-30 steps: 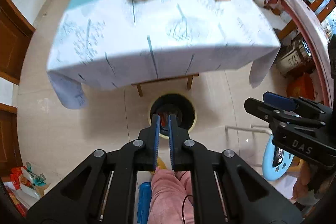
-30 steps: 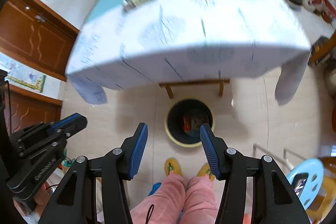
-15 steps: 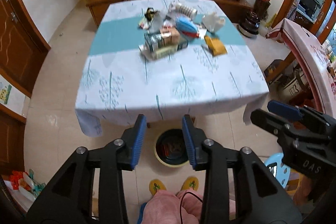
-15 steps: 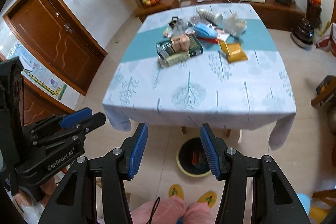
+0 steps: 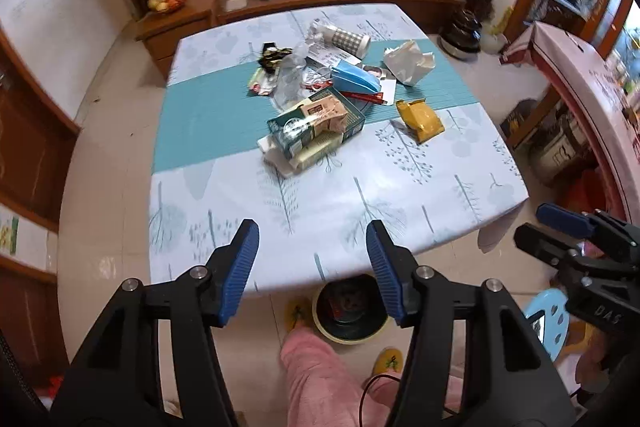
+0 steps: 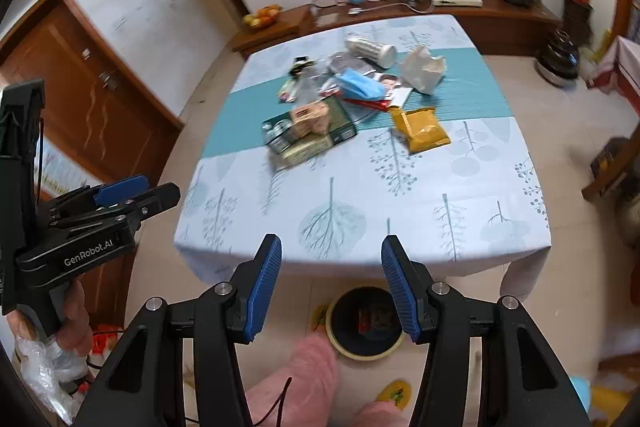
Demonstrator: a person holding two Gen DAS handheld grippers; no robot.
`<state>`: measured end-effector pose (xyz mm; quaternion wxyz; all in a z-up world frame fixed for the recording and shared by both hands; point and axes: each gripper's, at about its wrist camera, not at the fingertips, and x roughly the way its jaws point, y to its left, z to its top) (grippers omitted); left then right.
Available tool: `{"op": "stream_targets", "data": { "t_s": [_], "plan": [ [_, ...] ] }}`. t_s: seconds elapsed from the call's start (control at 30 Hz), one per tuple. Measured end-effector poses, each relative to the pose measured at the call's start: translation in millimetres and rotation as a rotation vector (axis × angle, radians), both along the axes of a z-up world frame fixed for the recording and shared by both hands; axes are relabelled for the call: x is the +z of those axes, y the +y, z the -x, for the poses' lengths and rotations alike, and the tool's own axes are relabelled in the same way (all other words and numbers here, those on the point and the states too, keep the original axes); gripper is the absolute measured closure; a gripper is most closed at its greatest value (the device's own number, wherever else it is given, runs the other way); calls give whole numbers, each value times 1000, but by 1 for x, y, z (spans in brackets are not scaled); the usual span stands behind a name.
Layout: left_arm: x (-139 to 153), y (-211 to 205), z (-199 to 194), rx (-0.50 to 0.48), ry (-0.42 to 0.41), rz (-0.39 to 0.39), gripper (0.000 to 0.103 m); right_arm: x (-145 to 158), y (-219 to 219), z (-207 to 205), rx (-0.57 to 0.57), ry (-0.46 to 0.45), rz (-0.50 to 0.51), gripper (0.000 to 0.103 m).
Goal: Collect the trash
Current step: 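Raise both tools back toward the trash on the table, then grasp the tan paper carton with the left tool while the right tool grasps the yellow packet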
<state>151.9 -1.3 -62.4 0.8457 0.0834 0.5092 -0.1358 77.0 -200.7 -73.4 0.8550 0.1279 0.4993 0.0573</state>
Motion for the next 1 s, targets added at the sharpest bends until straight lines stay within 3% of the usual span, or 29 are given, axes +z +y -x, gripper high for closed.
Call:
{"op": "stream_targets", "data": {
  "t_s": [0.2,0.47,0.73,1.0],
  "plan": [
    [-39,-14,-86,-174,86,-29,50,-23,-1,-61,-151,49,-11,50],
    [-107,-46,-175,-412,177,-79,50,-78,2,-134,-344,151,-57,50],
    [-152,-61,-217,-519,280,-86,50,-109,2,-164,-439,184,-54,50],
    [-165,-74,-231,-584,274,-93,44,-132,-7,-183,-474,212,-27,50]
  ]
}}
